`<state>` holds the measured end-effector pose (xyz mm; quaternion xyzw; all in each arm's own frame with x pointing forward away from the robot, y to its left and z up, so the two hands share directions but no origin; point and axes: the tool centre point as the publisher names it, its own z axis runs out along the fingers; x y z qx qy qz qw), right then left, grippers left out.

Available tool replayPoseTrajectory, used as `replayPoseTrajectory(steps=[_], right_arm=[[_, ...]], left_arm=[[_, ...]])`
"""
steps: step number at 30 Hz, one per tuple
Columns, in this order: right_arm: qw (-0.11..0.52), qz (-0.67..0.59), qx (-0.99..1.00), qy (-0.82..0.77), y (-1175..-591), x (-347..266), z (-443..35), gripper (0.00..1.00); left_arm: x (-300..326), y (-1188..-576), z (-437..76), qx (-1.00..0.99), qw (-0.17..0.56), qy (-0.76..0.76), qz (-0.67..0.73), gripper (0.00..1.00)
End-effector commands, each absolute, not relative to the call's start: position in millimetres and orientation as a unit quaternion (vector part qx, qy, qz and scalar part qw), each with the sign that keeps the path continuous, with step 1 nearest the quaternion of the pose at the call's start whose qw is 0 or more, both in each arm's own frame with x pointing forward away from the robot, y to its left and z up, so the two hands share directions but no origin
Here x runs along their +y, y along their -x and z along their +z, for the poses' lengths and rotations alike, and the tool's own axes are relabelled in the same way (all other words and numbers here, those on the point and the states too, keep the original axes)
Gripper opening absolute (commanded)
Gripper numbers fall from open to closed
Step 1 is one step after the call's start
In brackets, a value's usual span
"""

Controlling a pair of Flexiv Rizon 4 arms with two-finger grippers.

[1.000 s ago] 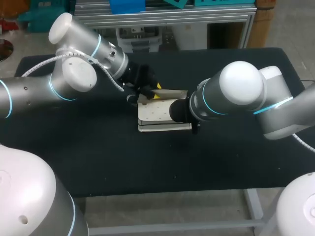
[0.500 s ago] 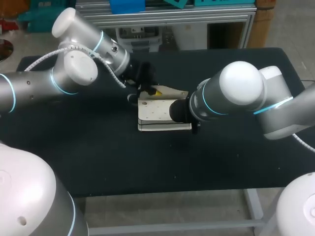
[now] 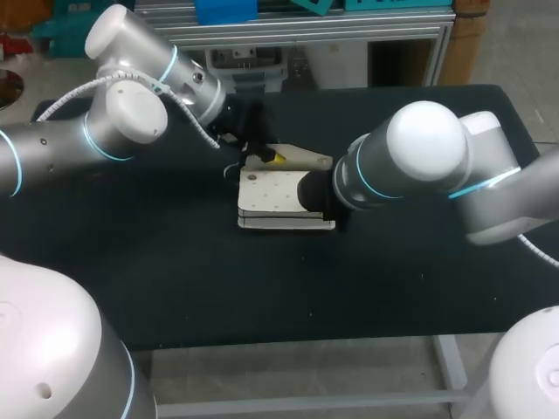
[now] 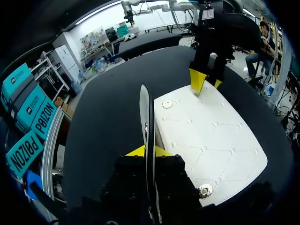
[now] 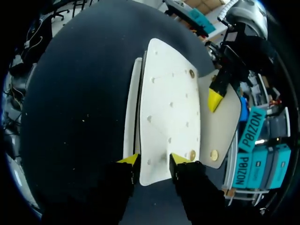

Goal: Pick up the bag, open it, inspect its contents, close it, and place it on the opposite side

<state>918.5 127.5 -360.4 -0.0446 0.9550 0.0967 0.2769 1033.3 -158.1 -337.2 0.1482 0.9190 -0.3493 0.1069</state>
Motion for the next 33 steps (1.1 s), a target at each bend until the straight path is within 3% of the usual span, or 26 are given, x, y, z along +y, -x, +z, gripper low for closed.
replayPoseTrajectory(steps=[1, 19, 20, 21, 22, 23, 24, 25, 33], right_arm=[[0.279, 0.084, 0.956, 0.044, -905.0, 128.7, -328.6, 1.00], [0.312, 0.113, 0.942, 0.043, -900.8, 122.1, -278.2, 1.00], [0.314, 0.113, 0.942, 0.044, -902.2, 122.4, -276.5, 0.91], [0.317, 0.113, 0.941, 0.045, -903.4, 122.9, -274.5, 0.72], [0.320, 0.113, 0.940, 0.046, -904.8, 123.5, -271.8, 0.45], [0.324, 0.114, 0.938, 0.047, -906.0, 124.1, -269.5, 0.33], [0.327, 0.115, 0.937, 0.049, -907.2, 124.8, -266.8, 0.07], [0.332, 0.116, 0.935, 0.051, -908.2, 125.8, -264.1, 0.00], [0.357, 0.113, 0.925, 0.065, -912.3, 132.0, -248.2, 0.00]], left_arm=[[-152.9, -1023.2, -321.0, 0.920, 0.118, -0.138, -0.346, 0.00], [-144.9, -1016.3, -270.6, 0.918, 0.136, -0.072, -0.366, 0.00], [-144.4, -1015.4, -267.2, 0.917, 0.135, -0.070, -0.369, 0.00], [-143.8, -1014.5, -263.7, 0.915, 0.133, -0.068, -0.374, 0.00], [-143.3, -1013.6, -260.0, 0.915, 0.133, -0.066, -0.376, 0.00], [-143.1, -1012.6, -256.8, 0.913, 0.131, -0.061, -0.382, 0.00], [-143.0, -1011.7, -253.5, 0.912, 0.127, -0.060, -0.386, 0.00], [-143.5, -1010.6, -250.8, 0.911, 0.122, -0.060, -0.389, 0.00], [-144.3, -1007.7, -241.4, 0.904, 0.090, -0.060, -0.413, 0.00]])
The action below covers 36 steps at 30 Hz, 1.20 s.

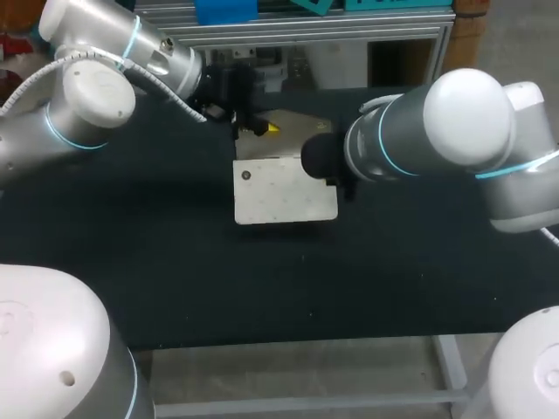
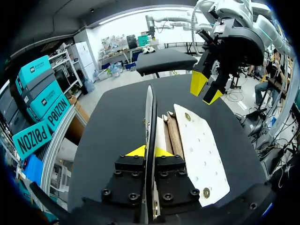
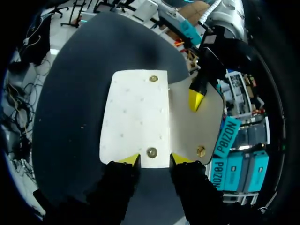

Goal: Pick up the bag, open it, inspect its contents, close it, and place it on the opposite side

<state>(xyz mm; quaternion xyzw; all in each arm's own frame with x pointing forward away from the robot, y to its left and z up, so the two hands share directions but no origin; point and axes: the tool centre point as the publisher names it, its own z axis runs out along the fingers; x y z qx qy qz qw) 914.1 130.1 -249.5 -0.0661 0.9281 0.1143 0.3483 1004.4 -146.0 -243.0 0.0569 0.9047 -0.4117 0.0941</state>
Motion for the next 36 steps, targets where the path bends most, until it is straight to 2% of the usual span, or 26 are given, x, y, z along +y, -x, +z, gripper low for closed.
replayPoseTrajectory(steps=[1, 15, 29, 36], right_arm=[[0.361, 0.111, 0.924, 0.066, -912.7, 132.4, -247.2, 0.00], [0.390, 0.100, 0.913, 0.072, -933.7, 140.3, -241.0, 0.00], [0.378, 0.078, 0.919, 0.076, -973.2, 154.5, -268.9, 0.00], [0.369, 0.072, 0.923, 0.083, -969.3, 159.6, -276.3, 0.00]], left_arm=[[-144.3, -1007.7, -241.4, 0.904, 0.090, -0.060, -0.413, 0.00], [-160.4, -993.9, -234.6, 0.907, 0.099, -0.053, -0.405, 0.00], [-160.9, -987.0, -224.3, 0.906, 0.105, -0.051, -0.407, 0.00], [-157.7, -991.5, -223.1, 0.897, 0.117, -0.035, -0.425, 0.00]])
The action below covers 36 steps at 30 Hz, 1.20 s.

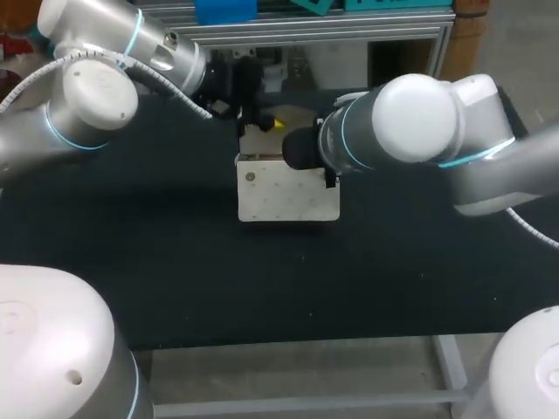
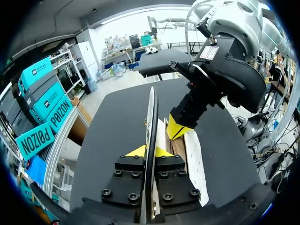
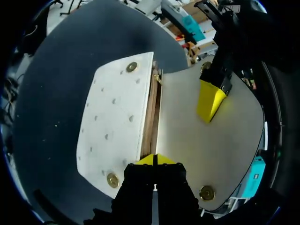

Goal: Pick up the bag, open it, inspect its contents, close it, and place it on the opposite side

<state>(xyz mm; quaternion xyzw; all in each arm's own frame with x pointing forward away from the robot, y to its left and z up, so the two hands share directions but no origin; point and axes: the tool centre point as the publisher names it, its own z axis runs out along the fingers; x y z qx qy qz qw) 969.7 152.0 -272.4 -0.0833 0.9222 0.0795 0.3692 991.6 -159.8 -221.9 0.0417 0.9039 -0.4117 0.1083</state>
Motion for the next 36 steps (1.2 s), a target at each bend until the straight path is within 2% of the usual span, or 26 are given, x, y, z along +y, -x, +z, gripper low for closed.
replayPoseTrajectory(steps=[1, 16, 28, 36], right_arm=[[0.368, 0.070, 0.923, 0.085, -967.3, 160.0, -277.3, 0.00], [0.354, 0.048, 0.930, 0.091, -943.9, 157.6, -293.0, 0.00], [0.401, 0.049, 0.912, 0.075, -960.8, 157.3, -265.7, 0.00], [0.394, 0.037, 0.915, 0.081, -976.3, 164.9, -271.2, 0.00]], left_arm=[[-157.3, -992.4, -223.0, 0.895, 0.120, -0.032, -0.429, 0.00], [-153.2, -994.5, -218.0, 0.890, 0.128, -0.026, -0.437, 0.00], [-160.7, -986.9, -222.5, 0.894, 0.118, -0.043, -0.431, 0.00], [-160.9, -985.3, -220.3, 0.892, 0.119, -0.047, -0.433, 0.00]])
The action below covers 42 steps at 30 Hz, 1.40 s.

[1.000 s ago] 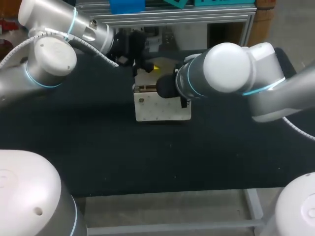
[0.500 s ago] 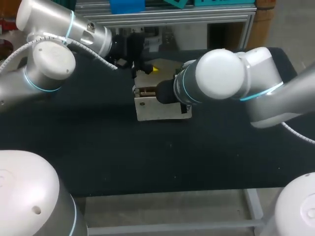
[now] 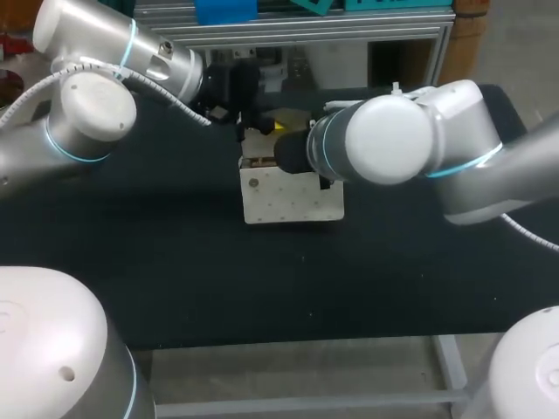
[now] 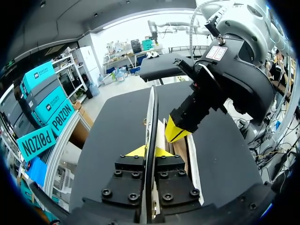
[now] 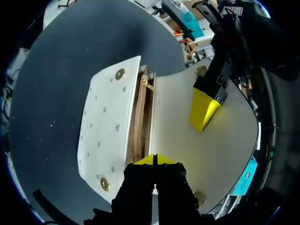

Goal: Pick up the bag, open it, inspect its contents, close it, and place it on the opposite side

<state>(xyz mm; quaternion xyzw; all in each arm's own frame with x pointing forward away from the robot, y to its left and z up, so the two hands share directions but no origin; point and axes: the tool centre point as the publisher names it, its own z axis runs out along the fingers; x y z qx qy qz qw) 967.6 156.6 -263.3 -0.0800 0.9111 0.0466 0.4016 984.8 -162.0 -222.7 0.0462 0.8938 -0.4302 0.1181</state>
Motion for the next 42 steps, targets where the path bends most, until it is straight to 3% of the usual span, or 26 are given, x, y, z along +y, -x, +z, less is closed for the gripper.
replayPoseTrajectory(steps=[1, 21, 32, 33, 34, 35, 36, 37, 42], right_arm=[[0.390, 0.037, 0.917, 0.082, -977.1, 165.6, -274.3, 0.00], [0.333, 0.029, 0.939, 0.084, -972.8, 158.7, -307.9, 0.00], [0.255, 0.009, 0.962, 0.094, -983.3, 162.8, -325.0, 0.00], [0.247, 0.009, 0.964, 0.096, -984.4, 163.0, -326.7, 0.16], [0.241, 0.006, 0.966, 0.097, -985.4, 163.3, -328.4, 0.44], [0.238, 0.004, 0.967, 0.094, -986.2, 163.5, -329.6, 0.54], [0.233, 0.004, 0.968, 0.093, -986.8, 163.4, -330.4, 0.94], [0.229, 0.002, 0.969, 0.093, -987.4, 163.4, -331.4, 1.00], [0.223, 0.002, 0.971, 0.091, -988.7, 162.8, -334.4, 1.00]], left_arm=[[-160.4, -985.6, -219.7, 0.892, 0.120, -0.047, -0.433, 0.00], [-153.4, -986.5, -215.6, 0.883, 0.132, -0.042, -0.449, 0.00], [-153.6, -982.1, -213.5, 0.880, 0.136, -0.049, -0.453, 0.00], [-153.7, -981.5, -213.5, 0.879, 0.136, -0.051, -0.454, 0.00], [-153.7, -981.1, -213.5, 0.879, 0.136, -0.051, -0.454, 0.00], [-153.6, -980.6, -213.3, 0.879, 0.136, -0.052, -0.454, 0.00], [-153.3, -980.1, -213.0, 0.879, 0.137, -0.053, -0.454, 0.00], [-152.8, -979.7, -212.4, 0.878, 0.138, -0.054, -0.456, 0.00], [-151.7, -978.7, -211.5, 0.877, 0.140, -0.055, -0.457, 0.00]])
